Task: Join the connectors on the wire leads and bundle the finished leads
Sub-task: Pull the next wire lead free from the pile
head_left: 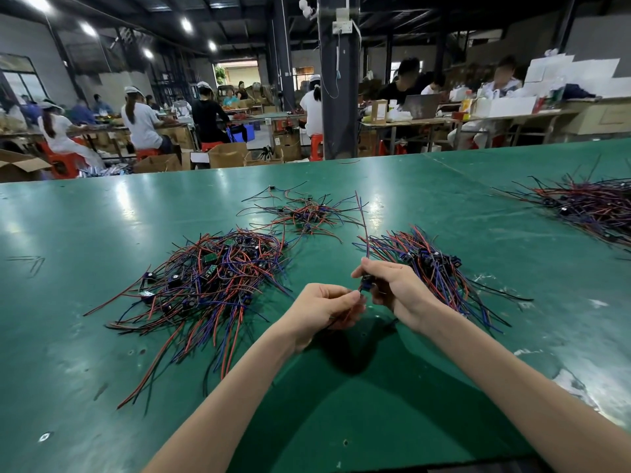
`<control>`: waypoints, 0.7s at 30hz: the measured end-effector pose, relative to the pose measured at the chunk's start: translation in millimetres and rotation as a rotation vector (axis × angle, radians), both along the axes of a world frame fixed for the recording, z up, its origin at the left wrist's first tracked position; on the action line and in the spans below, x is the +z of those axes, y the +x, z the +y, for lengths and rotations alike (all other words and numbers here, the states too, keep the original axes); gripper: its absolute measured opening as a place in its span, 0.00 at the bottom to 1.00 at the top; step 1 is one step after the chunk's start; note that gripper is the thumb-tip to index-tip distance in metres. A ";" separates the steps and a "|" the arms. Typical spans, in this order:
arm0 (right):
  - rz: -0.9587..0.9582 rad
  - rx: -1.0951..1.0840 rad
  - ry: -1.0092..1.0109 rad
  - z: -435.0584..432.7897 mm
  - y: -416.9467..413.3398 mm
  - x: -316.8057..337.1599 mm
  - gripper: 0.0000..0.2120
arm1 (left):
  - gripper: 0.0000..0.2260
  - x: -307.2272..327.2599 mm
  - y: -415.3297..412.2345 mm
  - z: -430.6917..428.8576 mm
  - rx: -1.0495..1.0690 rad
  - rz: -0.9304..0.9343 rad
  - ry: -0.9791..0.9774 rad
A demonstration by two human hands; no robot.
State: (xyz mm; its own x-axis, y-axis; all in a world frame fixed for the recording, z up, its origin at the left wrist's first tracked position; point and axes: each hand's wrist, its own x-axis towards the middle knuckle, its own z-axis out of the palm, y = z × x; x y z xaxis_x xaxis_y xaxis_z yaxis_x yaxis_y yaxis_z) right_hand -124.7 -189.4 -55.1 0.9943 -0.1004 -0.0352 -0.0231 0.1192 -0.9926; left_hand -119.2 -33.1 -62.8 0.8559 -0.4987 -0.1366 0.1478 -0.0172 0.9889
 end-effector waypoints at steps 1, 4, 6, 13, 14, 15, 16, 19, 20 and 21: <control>0.006 0.007 0.021 0.4 0.3 -0.4 0.13 | 0.06 -0.3 -0.7 -0.7 0.005 -0.003 -0.005; 0.023 0.015 0.064 1.7 1.4 -1.7 0.13 | 0.07 1.1 -2.7 -3.4 0.005 0.005 -0.027; 0.025 0.021 0.078 2.0 1.8 -2.5 0.13 | 0.09 2.7 -4.4 -4.9 0.003 0.011 -0.051; 0.027 0.139 0.058 3.4 2.5 -3.8 0.13 | 0.08 4.1 -4.6 -6.5 0.092 -0.043 -0.102; 0.019 0.171 0.041 4.5 1.7 -4.8 0.14 | 0.08 4.2 -4.5 -6.3 0.099 -0.058 -0.110; 0.015 0.207 0.025 5.4 0.9 -6.0 0.15 | 0.08 4.5 -4.7 -5.9 0.099 -0.072 -0.119; 0.017 0.240 0.010 6.4 0.0 -7.1 0.14 | 0.08 5.0 -5.4 -5.7 0.091 -0.082 -0.134; 0.027 0.269 0.003 7.6 -1.2 -9.1 0.09 | 0.10 6.6 -8.3 -5.5 0.056 -0.088 -0.176; 0.028 0.256 0.002 7.4 -0.6 -9.5 0.09 | 0.10 7.1 -9.2 -5.7 0.045 -0.088 -0.175; 0.029 0.236 0.003 7.2 0.0 -9.9 0.09 | 0.10 7.4 -9.8 -5.9 0.032 -0.086 -0.171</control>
State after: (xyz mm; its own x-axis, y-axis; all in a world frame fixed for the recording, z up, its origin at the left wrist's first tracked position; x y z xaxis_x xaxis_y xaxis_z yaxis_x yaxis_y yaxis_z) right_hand -124.8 -182.2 -65.0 0.9887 0.1353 -0.0641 -0.0792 0.1096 -0.9908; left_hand -128.9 -39.0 -55.4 0.8766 -0.4807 0.0227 0.0598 0.1556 0.9860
